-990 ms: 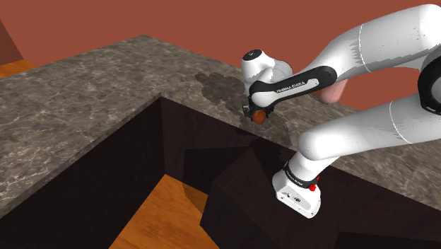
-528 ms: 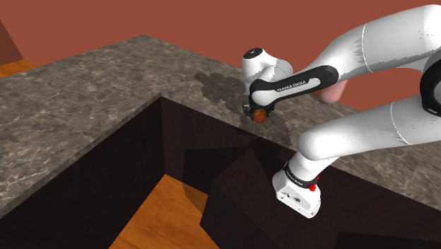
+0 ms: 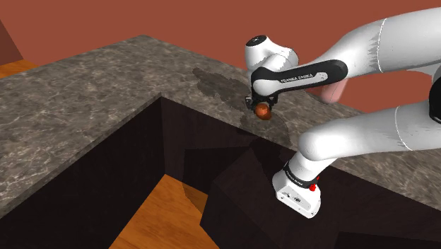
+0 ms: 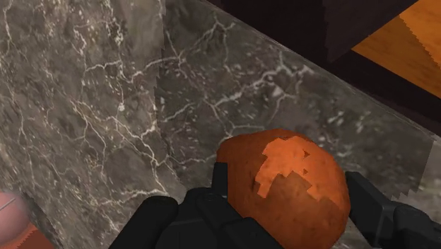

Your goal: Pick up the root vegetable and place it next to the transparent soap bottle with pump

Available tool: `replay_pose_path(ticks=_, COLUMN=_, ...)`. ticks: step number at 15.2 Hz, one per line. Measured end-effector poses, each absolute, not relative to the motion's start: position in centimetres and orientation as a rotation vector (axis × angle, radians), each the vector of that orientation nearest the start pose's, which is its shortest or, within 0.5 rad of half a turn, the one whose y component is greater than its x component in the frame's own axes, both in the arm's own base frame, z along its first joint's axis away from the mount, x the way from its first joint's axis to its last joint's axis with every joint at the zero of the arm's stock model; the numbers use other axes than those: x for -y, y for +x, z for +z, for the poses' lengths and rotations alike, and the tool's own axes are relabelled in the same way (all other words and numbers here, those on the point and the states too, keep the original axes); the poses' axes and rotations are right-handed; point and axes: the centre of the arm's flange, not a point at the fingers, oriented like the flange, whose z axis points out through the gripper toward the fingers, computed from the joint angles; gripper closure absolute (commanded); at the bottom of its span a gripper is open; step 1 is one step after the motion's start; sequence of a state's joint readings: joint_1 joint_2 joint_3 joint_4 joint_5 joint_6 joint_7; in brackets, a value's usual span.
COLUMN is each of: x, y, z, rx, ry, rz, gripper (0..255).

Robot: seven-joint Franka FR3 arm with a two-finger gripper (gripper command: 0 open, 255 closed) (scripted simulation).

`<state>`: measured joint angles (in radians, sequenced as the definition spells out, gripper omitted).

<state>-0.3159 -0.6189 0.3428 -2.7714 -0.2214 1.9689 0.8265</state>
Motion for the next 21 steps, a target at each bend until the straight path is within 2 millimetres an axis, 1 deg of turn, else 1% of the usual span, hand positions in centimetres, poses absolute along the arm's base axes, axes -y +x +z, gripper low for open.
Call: replay_pose_path(ticks=21, x=1.7, y=31.7, z=48.1, rx=-1.349, ry=-3.321, rz=0.098, gripper=255)
